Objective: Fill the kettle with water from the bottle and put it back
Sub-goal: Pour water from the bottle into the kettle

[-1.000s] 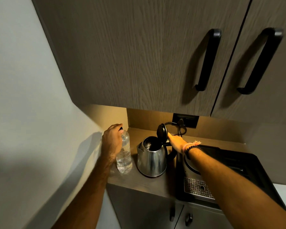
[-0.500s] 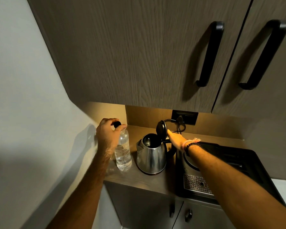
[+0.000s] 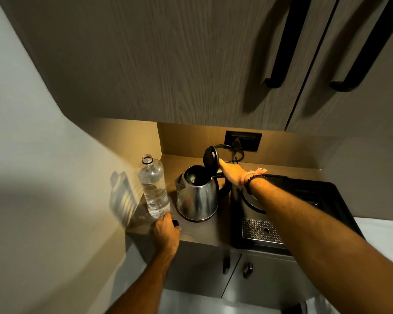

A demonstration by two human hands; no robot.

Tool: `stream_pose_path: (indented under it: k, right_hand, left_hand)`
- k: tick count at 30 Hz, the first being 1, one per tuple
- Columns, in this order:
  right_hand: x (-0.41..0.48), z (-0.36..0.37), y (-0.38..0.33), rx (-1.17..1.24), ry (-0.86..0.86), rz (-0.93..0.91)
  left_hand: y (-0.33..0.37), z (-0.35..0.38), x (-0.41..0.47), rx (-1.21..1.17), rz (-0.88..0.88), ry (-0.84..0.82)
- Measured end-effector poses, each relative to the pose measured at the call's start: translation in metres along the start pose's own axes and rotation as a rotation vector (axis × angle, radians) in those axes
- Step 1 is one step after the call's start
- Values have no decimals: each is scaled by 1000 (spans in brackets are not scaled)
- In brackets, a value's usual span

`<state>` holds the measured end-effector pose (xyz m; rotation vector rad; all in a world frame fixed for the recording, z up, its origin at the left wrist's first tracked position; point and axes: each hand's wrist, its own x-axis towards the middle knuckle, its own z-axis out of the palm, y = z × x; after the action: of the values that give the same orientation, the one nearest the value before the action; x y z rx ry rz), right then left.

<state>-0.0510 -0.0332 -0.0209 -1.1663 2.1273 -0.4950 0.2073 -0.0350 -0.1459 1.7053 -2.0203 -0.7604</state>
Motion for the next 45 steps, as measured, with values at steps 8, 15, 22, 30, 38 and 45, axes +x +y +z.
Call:
stream_pose_path:
  k: [8, 15, 22, 30, 38, 45]
  right_hand:
    - [2, 3, 2, 53, 35, 38]
    - [0, 6, 0, 98, 34, 82]
    - [-3, 7, -2, 102, 27, 7]
    - [3, 11, 4, 108, 35, -128]
    - [7, 16, 10, 11, 79, -302]
    - [17, 20, 16, -232, 203, -294]
  left_hand:
    - [-18, 1, 6, -183, -8, 227]
    - [8, -40, 41, -460, -57, 469]
    - [38, -59, 74, -518, -148, 375]
    - [32, -75, 65, -382, 11, 413]
    - [45, -125, 74, -150, 260, -122]
    - [75, -135, 70, 271, 235, -366]
